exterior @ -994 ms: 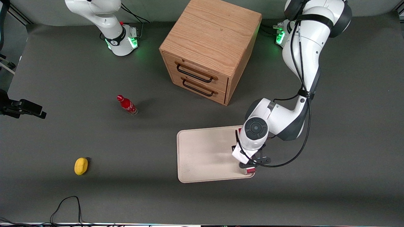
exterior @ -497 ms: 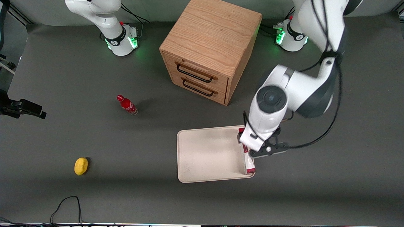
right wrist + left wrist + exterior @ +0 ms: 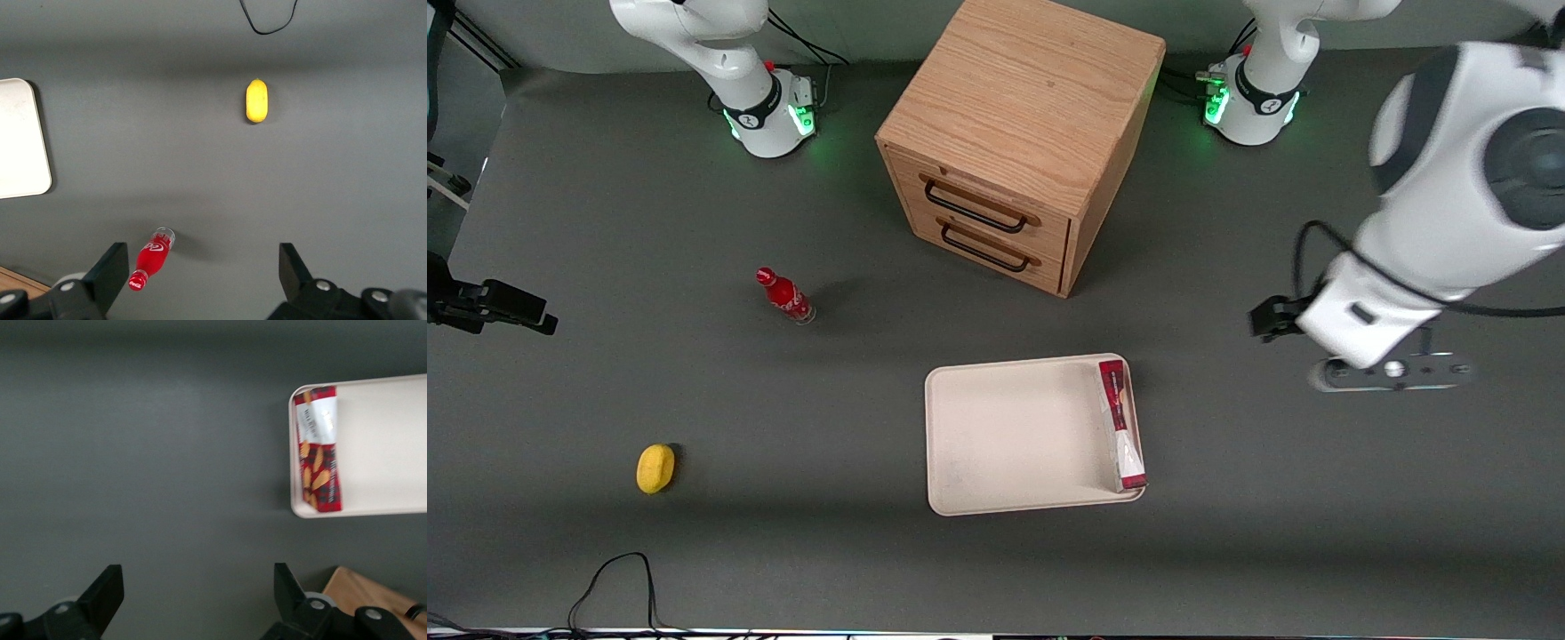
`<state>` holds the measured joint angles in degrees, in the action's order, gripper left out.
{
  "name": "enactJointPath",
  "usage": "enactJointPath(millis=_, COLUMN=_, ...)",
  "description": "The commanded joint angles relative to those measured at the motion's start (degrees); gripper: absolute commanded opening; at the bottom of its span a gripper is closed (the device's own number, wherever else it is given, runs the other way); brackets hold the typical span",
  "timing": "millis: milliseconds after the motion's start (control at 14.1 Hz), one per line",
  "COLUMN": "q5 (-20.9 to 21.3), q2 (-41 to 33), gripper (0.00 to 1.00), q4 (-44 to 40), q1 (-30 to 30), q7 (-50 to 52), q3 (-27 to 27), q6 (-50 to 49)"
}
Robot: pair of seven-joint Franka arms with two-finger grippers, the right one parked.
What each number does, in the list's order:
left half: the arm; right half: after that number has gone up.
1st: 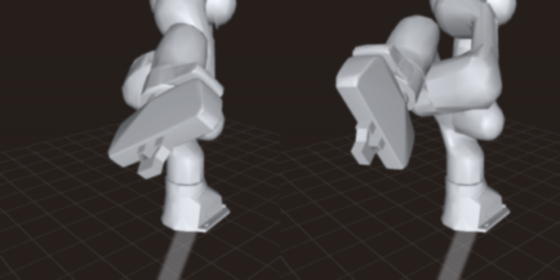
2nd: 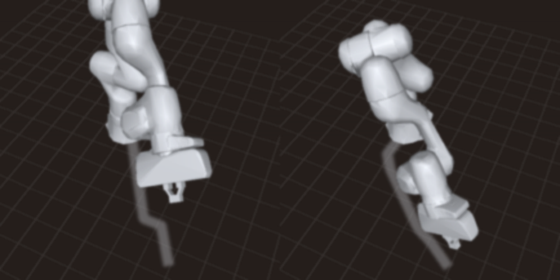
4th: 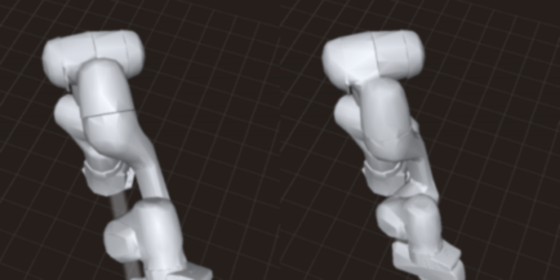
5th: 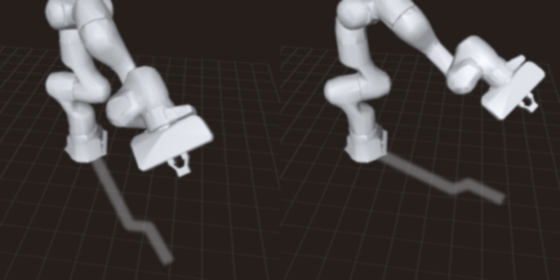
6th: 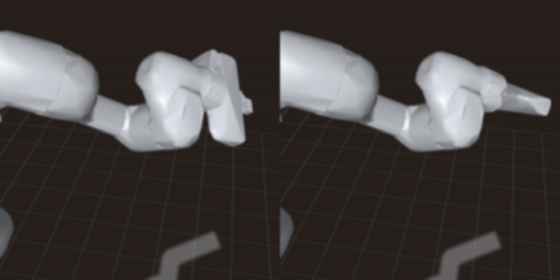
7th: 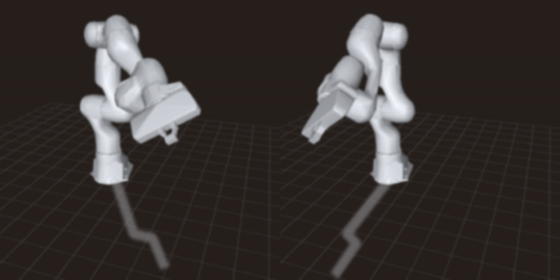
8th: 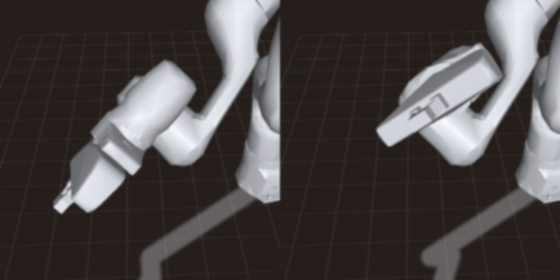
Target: Place red cookie box on tray
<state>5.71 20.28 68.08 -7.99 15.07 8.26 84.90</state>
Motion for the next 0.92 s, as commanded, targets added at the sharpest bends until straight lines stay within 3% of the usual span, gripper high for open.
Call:
enactJointPath(millis=0, q5=-0.78, q2=-4.19, gripper=1.0, q4=3.98, q1=2.71, q7=-5.91, q3=0.17, q6=-0.7)
enactJointPath(millis=497, q5=-0.87, q2=-7.71, gripper=1.0, q4=10.92, q1=8.86, q7=-8.12, q3=-0.09, q6=0.61)
enactJointPath(millis=852, q5=-1.66, q2=-13.51, gripper=1.0, q4=22.34, q1=10.54, q7=-9.0, q3=-0.09, q6=12.12)
